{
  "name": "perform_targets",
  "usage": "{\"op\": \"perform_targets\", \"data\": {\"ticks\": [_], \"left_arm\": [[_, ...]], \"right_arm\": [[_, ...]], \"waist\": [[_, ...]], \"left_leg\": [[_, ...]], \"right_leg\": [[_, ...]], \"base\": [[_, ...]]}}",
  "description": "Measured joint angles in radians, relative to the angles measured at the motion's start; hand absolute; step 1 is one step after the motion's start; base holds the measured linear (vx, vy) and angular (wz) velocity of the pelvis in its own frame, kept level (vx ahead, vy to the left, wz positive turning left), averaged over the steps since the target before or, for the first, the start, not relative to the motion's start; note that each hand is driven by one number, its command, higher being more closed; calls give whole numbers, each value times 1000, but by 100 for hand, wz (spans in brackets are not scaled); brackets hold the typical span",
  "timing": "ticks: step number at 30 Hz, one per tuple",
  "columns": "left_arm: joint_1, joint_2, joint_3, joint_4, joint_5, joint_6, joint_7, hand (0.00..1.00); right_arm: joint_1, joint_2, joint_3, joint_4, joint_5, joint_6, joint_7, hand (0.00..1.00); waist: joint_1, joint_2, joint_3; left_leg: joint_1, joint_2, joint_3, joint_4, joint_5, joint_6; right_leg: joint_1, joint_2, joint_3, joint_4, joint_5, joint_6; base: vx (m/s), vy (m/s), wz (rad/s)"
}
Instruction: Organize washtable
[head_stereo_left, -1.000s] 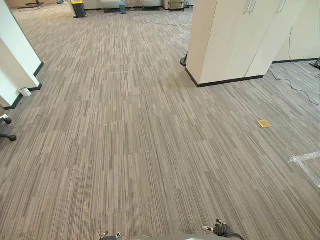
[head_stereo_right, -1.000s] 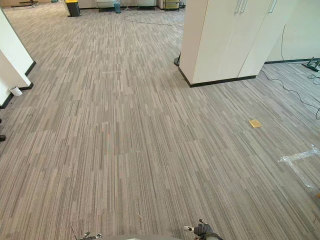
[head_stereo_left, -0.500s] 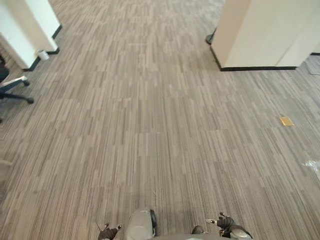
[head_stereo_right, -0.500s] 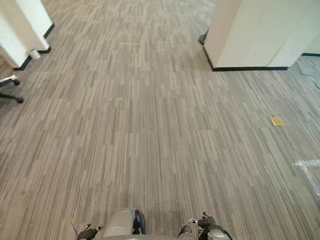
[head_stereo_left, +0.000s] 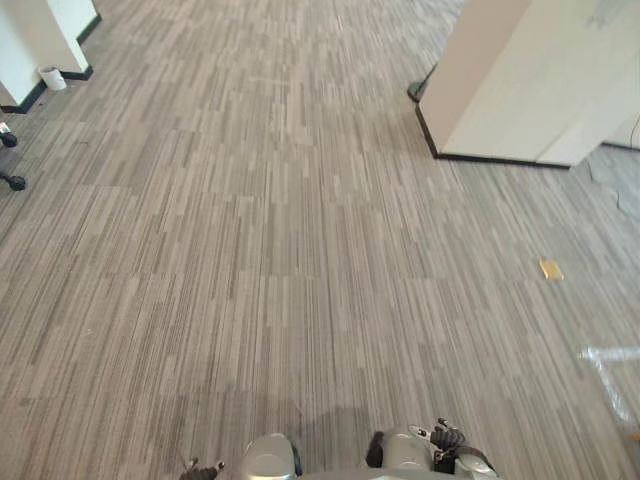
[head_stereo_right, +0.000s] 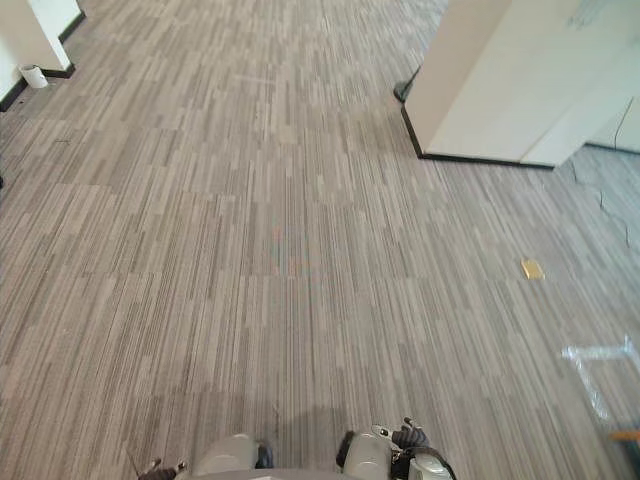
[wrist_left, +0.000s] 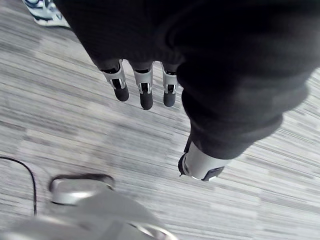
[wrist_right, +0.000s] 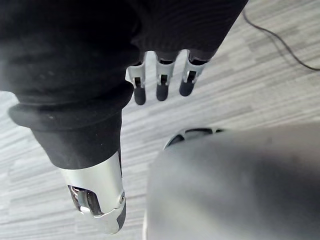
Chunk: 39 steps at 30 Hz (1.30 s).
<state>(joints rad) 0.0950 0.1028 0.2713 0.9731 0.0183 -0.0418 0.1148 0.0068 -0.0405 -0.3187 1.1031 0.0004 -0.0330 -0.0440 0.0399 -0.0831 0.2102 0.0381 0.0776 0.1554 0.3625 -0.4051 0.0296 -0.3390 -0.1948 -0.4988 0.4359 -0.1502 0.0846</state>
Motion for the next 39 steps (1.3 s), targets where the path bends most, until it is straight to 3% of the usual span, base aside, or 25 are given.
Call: {"op": "perform_targets", "data": {"ticks": [4, 6, 7, 8, 9, 10, 11, 13, 14, 16, 19, 21, 22, 23, 24, 25, 26, 27, 28, 31, 33, 34, 35, 37, 39], "left_arm": [[-34, -3, -49, 3, 3, 1, -1, 0], [-22, 4, -51, 15, 4, 1, -2, 0], [-6, 12, -45, 17, 3, 0, -4, 0], [-3, 6, -40, 21, 3, 2, -4, 0], [6, -15, -14, 33, 1, 3, -6, 0], [11, -24, 37, 43, -3, 8, -6, 0], [17, -28, 61, 47, -5, 12, -6, 0], [24, -29, 108, 47, -6, 16, -7, 0], [29, -18, 132, 43, -6, 16, -5, 0], [53, -2, 133, 13, -6, 15, -4, 0], [96, 0, 135, -21, -9, 15, -1, 0], [113, -6, 155, -34, -26, 15, -1, 0], [132, -1, 162, -40, -46, 14, 0, 0], [136, 3, 164, -39, -50, 13, 0, 0], [131, 14, 174, -38, -56, 12, -1, 0], [129, 18, 173, -38, -56, 12, -1, 0], [125, 17, 171, -37, -56, 12, -1, 0], [123, 17, 160, -37, -57, 12, -1, 0], [121, 19, 144, -38, -58, 11, -1, 0], [111, 21, 129, -43, -65, 9, -1, 0], [89, 17, 122, -40, -65, 15, -1, 0], [72, 10, 112, -33, -64, 17, -1, 0], [54, 7, 111, -27, -60, 17, -1, 0], [42, 5, 112, -25, -49, 17, 0, 0], [54, -9, 112, -13, -44, 16, 0, 0]], "right_arm": [[0, -9, -6, -25, 1, 4, 2, 0], [3, -2, 6, -29, -1, 8, 2, 0], [17, 8, -2, -31, -6, 13, 7, 0], [16, 4, -4, -32, -8, 13, 13, 0], [8, -16, -2, -32, -22, 16, 26, 0], [2, -17, 9, -34, -28, 12, 28, 0], [1, -10, 28, -32, -29, 12, 26, 0], [-7, -4, 82, -27, -30, 14, 24, 0], [-24, 0, 137, -7, -31, 19, 22, 0], [-55, 21, 208, 18, -34, 20, 21, 0], [-131, 24, 313, 20, -51, 11, 24, 0], [-165, 21, 356, 20, -55, -1, 24, 0], [-175, 29, 369, 23, -63, -4, 22, 0], [-168, 42, 373, 26, -66, -5, 23, 0], [-171, 60, 376, 32, -91, -8, 26, 0], [-170, 62, 376, 32, -99, -10, 26, 0], [-166, 68, 373, 42, -115, -9, 27, 0], [-163, 73, 371, 63, -128, -2, 28, 0], [-149, 72, 369, 63, -131, 2, 30, 0], [-114, 72, 363, 57, -130, -1, 29, 0], [-92, 59, 318, 13, -129, -14, 25, 0], [-92, 48, 273, -1, -128, -19, 25, 0], [-84, 43, 234, -9, -128, -19, 25, 0], [-83, 38, 231, -9, -129, -18, 26, 0], [-78, 30, 206, -34, -129, -11, 30, 0]], "waist": [[-2, 24, 15], [-3, 18, 12], [-9, 9, -8], [-16, 31, -17], [-14, 80, -39], [-15, 84, -47], [-9, 68, -55], [19, 67, -36], [44, 44, -14], [88, 7, 11], [137, -1, 44], [158, -7, 48], [177, -20, 49], [183, -40, 41], [187, -73, 38], [186, -72, 38], [178, -79, 41], [164, -83, 47], [155, -83, 47], [122, -73, 49], [89, -57, 45], [77, -38, 48], [75, -21, 50], [75, -15, 54], [58, 23, 39]], "left_leg": [[113, 69, -77, -27, -46, -82], [205, 105, -83, -25, -62, -113], [230, 123, -116, 54, -65, -130], [223, 153, -127, 103, -56, -148], [178, 218, -145, 239, 27, -162], [94, 235, -168, 405, 220, -102], [50, 243, -180, 497, 329, -89], [-91, 274, -147, 748, 233, -72], [-187, 254, -132, 845, 155, -46], [-326, 183, -125, 840, 88, -39], [-551, 88, -134, 483, 84, -72], [-582, 68, -173, 150, 157, -146], [-579, 74, -170, 95, 280, -154], [-580, 61, -159, 112, 315, -151], [-584, 40, -158, 193, 297, -117], [-573, 37, -159, 227, 278, -85], [-527, 20, -144, 273, 225, -16], [-479, 6, -123, 287, 178, 6], [-425, -5, -114, 300, 132, 38], [-249, -9, -115, 242, 45, 52], [-176, -10, -128, 176, 22, 36], [-142, -8, -132, 154, 8, 38], [-98, -5, -135, 141, -18, 24], [-4, -2, -126, 109, -48, -19], [115, 41, -125, 76, -99, -73]], "right_leg": [[-46, 66, 35, -302, 133, -4], [-51, 122, 56, -279, 166, -65], [-55, 165, 120, -225, 261, -160], [-61, 183, 125, -176, 293, -161], [-65, 240, 102, -96, 210, -177], [-43, 274, 103, -76, 149, -190], [-15, 292, 119, -96, 134, -201], [103, 355, 172, -190, 114, -229], [195, 367, 217, -246, 106, -240], [319, 354, 281, -317, 83, -241], [447, 314, 370, -360, -12, -175], [485, 293, 404, -353, -76, -141], [511, 276, 431, -330, -129, -129], [512, 258, 436, -304, -154, -119], [465, 229, 408, -121, -183, -72], [431, 215, 398, -13, -175, -59], [374, 170, 385, 216, -117, 29], [328, 131, 387, 364, -30, 115], [290, 102, 384, 501, 52, 161], [154, 83, 305, 676, 6, 47], [29, 67, 205, 519, -41, -19], [-9, 54, 146, 300, -40, -31], [-15, 50, 83, 43, -7, -24], [-11, 60, 38, -213, 61, -12], [-25, 103, 45, -224, 74, -47]], "base": [[625, -141, 62], [785, -244, 21], [869, -291, 29], [1046, -358, 9], [666, -218, -30], [846, -265, -50], [839, -216, -59], [782, -183, -54], [675, -142, -54], [694, -91, -56], [657, 124, -65], [466, 206, -64], [376, 165, -49], [810, 277, -54], [726, 226, -35], [892, 313, -34], [730, 312, -11], [716, 305, 1], [794, 254, 12], [672, 146, 3], [669, 86, 12], [740, 50, 29], [622, 38, 27], [571, -36, 15], [942, -138, 45]]}}
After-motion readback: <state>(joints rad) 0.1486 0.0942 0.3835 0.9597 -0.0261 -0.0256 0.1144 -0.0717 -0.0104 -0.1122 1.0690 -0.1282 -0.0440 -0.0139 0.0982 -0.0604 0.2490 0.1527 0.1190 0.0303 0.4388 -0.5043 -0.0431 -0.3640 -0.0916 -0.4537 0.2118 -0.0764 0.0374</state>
